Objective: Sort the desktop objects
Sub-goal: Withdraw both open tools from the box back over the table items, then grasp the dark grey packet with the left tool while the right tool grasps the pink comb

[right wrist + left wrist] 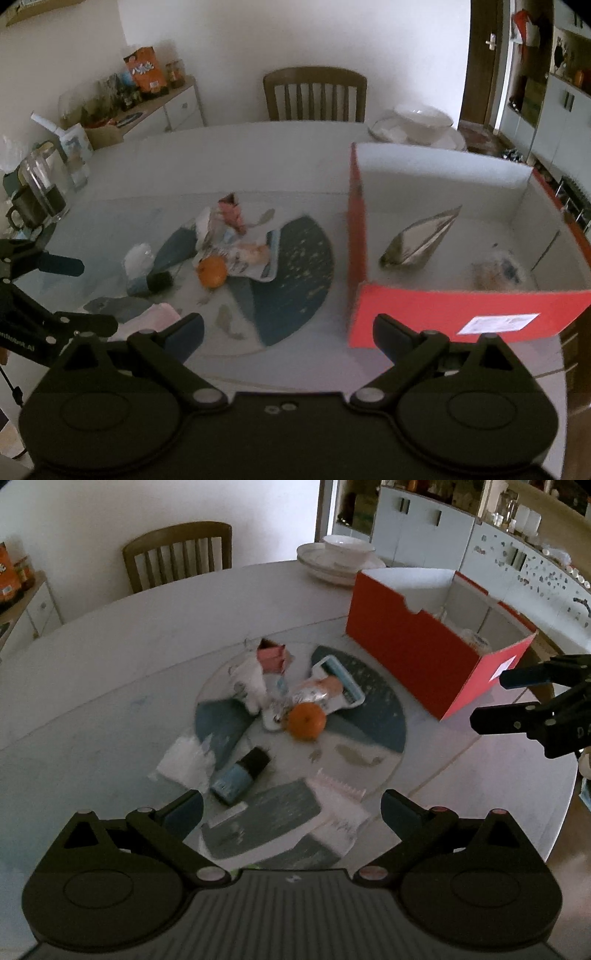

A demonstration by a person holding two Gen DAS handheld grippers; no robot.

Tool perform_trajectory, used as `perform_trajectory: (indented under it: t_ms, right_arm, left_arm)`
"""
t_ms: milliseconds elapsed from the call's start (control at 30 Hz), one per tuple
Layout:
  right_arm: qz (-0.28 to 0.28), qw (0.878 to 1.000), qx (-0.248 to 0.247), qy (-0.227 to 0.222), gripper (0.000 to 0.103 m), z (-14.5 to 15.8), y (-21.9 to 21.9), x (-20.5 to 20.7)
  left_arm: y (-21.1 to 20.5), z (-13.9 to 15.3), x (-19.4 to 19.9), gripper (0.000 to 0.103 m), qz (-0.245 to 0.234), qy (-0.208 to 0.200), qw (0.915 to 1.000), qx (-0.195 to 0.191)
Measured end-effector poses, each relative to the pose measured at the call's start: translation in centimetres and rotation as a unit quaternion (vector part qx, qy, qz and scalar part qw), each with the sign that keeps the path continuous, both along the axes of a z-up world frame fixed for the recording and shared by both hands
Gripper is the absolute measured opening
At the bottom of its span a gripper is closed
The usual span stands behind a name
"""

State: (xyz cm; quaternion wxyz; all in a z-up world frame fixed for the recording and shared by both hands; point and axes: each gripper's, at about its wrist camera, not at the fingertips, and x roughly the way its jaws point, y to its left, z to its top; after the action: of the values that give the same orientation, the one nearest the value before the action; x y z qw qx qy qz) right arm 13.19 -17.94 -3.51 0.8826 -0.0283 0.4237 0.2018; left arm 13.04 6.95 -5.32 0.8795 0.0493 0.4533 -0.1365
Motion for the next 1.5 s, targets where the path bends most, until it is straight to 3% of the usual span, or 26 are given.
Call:
perform_trajectory:
  t_ms: [267,833,1500]
  right_arm:
    - [0.025,0.999,-0.012,0.019,0.098,-2.1,3.8,-0.9]
    - [0.059,0.996,-0.043,0.058,0.088,-6.5,8.8,-0.3]
    - [0.074,0.994,-0.053,0.065,0.070,-8.2,12.2,1.7]
  left_arm:
    - [1.2,-1.9,-0.5,0.103,-0.023,0.002,0.9995,0.019]
    - [2.1,-5.0,0.0,0.103,-0.068,0.023,0.9970,0.028]
    - [2.4,-6.6,0.4,0.102,-0.079,0.056,0.9953,-0.003]
